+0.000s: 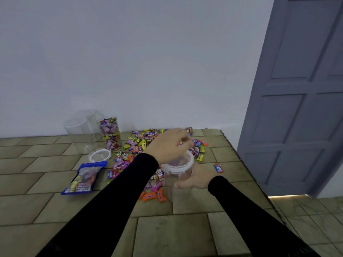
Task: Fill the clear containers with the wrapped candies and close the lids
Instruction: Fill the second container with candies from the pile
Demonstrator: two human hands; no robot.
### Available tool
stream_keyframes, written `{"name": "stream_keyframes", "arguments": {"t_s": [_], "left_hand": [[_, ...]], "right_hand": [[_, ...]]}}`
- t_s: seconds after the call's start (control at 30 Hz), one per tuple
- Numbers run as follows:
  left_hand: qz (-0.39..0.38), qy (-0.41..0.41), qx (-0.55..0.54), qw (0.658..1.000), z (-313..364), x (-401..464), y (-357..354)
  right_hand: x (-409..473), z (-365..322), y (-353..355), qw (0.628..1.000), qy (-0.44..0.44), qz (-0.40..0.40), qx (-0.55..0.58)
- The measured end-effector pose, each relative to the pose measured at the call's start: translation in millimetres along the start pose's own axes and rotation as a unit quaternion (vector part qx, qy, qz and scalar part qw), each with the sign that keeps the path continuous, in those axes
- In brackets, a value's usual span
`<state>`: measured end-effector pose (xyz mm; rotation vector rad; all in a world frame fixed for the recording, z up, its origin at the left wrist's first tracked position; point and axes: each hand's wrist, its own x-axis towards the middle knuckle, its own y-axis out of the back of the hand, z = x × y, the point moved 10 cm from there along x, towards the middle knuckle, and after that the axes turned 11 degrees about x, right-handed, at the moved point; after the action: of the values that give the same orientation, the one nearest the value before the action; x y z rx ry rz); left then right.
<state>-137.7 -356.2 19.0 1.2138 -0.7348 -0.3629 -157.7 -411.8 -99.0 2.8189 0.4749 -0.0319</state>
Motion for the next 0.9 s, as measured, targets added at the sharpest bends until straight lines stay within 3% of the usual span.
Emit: {"name": "stream_keyframes", "arguments": {"t_s": [0.2, 0.4, 0.5, 0.7, 0.9], "left_hand": [[-0.138, -0.012, 0.194, 0.971, -10, -45, -14], [-0.08, 0.027, 0.311, 0.947, 4, -51, -33], [-0.11, 0.064, 0.299, 0.946, 1, -54, -46], [-0.139, 0.061, 0.242, 0.958, 2, -63, -47], [-0.106, 0.031, 0.108, 0.988, 0, -63, -25]], "right_hand": [[2, -6, -7, 1.0, 0.018, -0.007, 0.006], [3, -7, -15, 0.998, 0.034, -0.016, 0.054], [4, -7, -15, 0.997, 0.035, -0.022, 0.065], [4, -3, -10, 0.998, 0.048, -0.008, 0.046], [4, -6, -12, 0.994, 0.079, -0.006, 0.075]]}}
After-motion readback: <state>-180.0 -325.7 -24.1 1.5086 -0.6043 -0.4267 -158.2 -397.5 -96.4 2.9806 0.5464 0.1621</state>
